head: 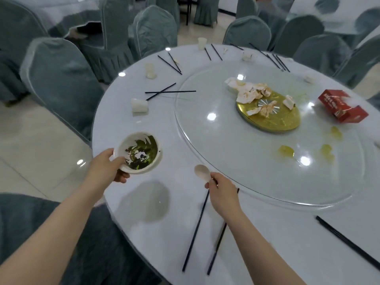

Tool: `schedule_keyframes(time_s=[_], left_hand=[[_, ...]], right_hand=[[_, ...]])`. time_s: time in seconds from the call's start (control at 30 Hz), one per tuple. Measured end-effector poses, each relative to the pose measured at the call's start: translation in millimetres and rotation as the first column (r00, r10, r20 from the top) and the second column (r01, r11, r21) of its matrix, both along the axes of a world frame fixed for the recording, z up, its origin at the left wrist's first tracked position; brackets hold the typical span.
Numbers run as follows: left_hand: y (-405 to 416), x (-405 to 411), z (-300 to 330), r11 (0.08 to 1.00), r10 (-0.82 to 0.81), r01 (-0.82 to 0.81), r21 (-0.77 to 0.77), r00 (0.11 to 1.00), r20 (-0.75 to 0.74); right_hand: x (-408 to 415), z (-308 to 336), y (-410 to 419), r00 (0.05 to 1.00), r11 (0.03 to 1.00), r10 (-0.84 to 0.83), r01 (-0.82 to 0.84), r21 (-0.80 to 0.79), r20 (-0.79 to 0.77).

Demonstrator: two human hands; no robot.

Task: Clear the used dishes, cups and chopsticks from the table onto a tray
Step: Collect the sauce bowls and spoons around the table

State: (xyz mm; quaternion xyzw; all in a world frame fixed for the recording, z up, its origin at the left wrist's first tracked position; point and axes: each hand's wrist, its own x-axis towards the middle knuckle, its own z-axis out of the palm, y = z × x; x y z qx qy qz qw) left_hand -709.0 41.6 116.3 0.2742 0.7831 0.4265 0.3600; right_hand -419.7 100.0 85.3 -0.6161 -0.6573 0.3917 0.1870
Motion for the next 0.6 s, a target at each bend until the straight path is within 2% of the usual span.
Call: schedule_keyframes(time_s=[0.17,0.33,0.6], left_hand=[[-99.7,-42.4,47.2,0.99,-0.019,0.022,0.141,1.0,-0.02],[-222.4,-99.7,78.3,0.968,0.005,-0.001,0.253,1.0,-0.018],[-391.1,-190.4,102.1,0.938,0.195,-0.163,0.306,0.978,-0.077]], right_hand=[[-58.6,29.9,-75.7,0.995,0.992,0.053,-0.042,0.116,-0.089],[-125.9,49.8,-176.0,0.982,0.983,0.129,-0.108,0.151,-0.141],[-244.7,77.3,-294.6,0.917,0.937,0.327,-0.283,0.204,-0.23]])
